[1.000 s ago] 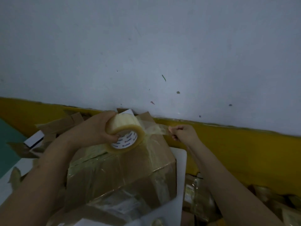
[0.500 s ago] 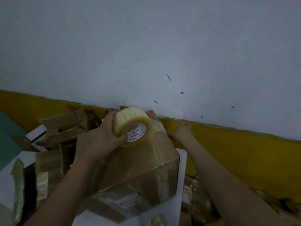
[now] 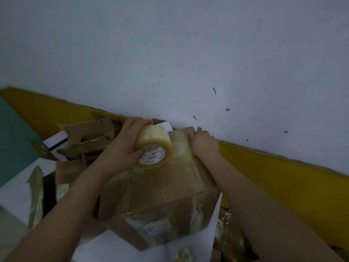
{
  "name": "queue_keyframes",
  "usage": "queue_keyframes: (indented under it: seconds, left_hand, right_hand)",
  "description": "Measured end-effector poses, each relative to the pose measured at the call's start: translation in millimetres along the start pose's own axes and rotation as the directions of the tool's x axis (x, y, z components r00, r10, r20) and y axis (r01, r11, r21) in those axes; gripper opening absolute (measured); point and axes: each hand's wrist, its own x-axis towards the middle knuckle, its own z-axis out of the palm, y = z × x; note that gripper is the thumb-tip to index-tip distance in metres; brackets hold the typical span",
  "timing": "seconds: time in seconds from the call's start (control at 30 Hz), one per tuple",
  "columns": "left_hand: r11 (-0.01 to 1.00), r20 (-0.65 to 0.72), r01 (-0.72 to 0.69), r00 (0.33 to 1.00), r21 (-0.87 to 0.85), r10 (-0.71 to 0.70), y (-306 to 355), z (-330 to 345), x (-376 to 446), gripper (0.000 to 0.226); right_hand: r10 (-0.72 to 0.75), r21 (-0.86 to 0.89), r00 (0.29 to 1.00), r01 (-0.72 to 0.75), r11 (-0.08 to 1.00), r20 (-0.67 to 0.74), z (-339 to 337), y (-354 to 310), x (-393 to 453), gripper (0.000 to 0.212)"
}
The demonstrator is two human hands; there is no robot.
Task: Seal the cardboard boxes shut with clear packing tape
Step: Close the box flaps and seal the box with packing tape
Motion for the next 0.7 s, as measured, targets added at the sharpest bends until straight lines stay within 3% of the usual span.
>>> queue_keyframes:
  seconds: [0.13, 0.27, 0.37, 0.5, 0.6, 0.67, 0.7]
  left_hand:
    - [0.93, 0.089, -0.037, 0.996, 0.364, 0.005, -48, -71, -42, 0.097]
    - [0.73, 0.261, -0.196, 0.965, 0.655, 0.026, -99, -83, -77, 0.11]
    - [0.688, 0.33, -0.173, 0.938, 0.705, -0.102, -120, -58, -89, 0.131]
    - [0.618, 0.269, -0.118, 0.95, 0.778, -0.158, -121, -30, -99, 0.119]
    - [0.596, 0.215, -0.03, 0.946, 0.802, -0.242, -116, -18, -105, 0.115]
    - [0.579, 0.191, 0.018, 0.936, 0.815, -0.297, -111, -14, -109, 0.11]
    - [0.569, 0.18, 0.023, 0.938, 0.822, -0.298, -108, -14, -108, 0.11]
  right_hand:
    - [0.007, -0.04, 1.0, -0.007, 0.999, -0.002, 1, 1, 2, 0.046]
    - [-0.035, -0.088, 0.999, 0.038, 0.995, 0.034, 5, -1, 9, 0.037]
    - [-0.087, -0.174, 0.994, 0.096, 0.98, 0.062, -3, -7, 3, 0.034]
    - [-0.104, -0.129, 0.994, 0.109, 0.986, 0.043, -11, -9, -7, 0.036]
    - [-0.122, -0.141, 0.989, 0.109, 0.984, -0.087, 0, -9, -5, 0.033]
    - [-0.137, -0.214, 0.982, 0.108, 0.971, -0.127, 9, -18, -9, 0.045]
    - [-0.145, -0.256, 0.987, 0.121, 0.959, -0.074, 13, -31, -16, 0.056]
